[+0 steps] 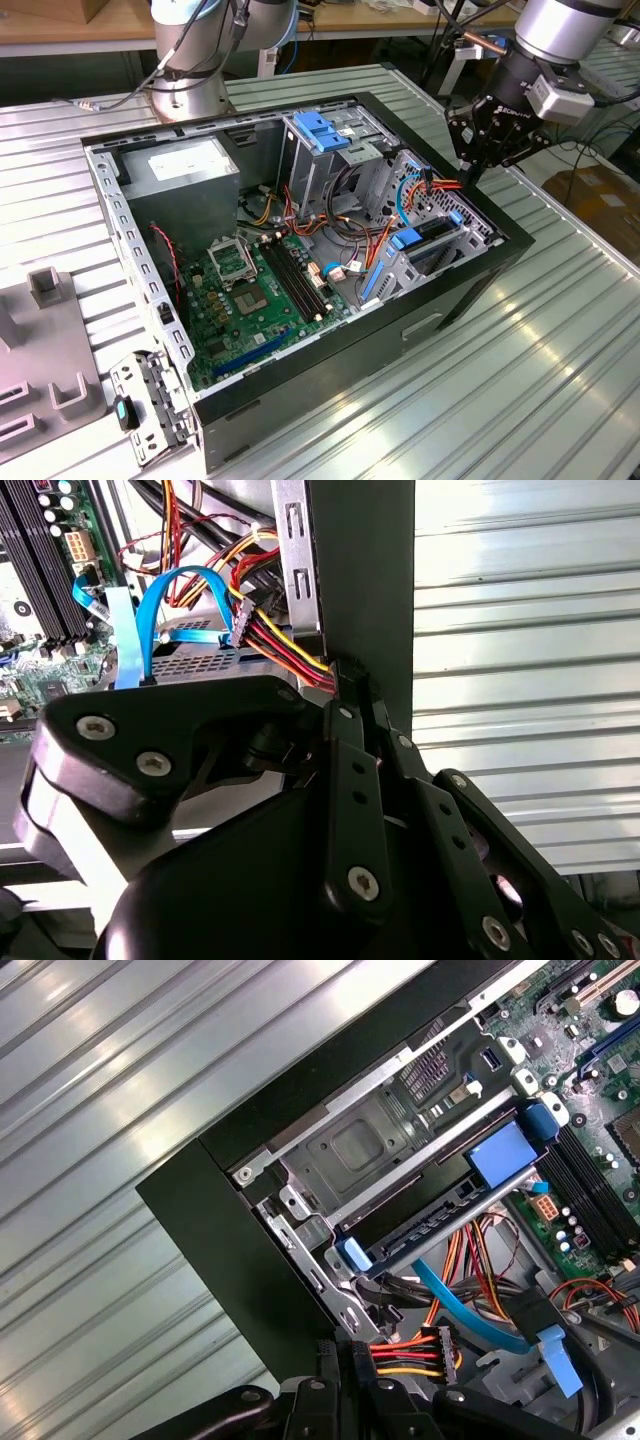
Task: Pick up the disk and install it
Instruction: 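Insert the first disk wire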
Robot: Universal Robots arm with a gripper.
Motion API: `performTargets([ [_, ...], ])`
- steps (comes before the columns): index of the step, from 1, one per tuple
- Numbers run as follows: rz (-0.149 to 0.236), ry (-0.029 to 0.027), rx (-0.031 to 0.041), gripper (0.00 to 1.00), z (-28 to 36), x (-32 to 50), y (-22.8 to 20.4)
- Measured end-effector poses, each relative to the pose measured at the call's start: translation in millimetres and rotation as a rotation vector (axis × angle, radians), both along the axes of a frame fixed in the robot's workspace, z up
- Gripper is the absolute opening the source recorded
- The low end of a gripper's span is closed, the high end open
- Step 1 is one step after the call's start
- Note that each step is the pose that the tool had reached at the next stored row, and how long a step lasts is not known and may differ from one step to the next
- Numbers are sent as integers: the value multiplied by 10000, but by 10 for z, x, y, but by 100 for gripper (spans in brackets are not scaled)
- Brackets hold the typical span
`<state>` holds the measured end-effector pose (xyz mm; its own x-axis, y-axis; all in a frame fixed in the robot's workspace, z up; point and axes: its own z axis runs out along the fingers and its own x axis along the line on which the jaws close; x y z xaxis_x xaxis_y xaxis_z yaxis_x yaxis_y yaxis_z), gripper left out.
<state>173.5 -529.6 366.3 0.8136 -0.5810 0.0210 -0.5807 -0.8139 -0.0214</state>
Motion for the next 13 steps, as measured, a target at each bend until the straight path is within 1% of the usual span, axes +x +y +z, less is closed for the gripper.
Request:
performTargets([
  [5, 0, 0, -1, 16, 48, 0, 0],
  [8, -30, 0, 2, 16, 51, -4, -1],
  [13, -340, 0, -1, 16, 52, -17, -1],
])
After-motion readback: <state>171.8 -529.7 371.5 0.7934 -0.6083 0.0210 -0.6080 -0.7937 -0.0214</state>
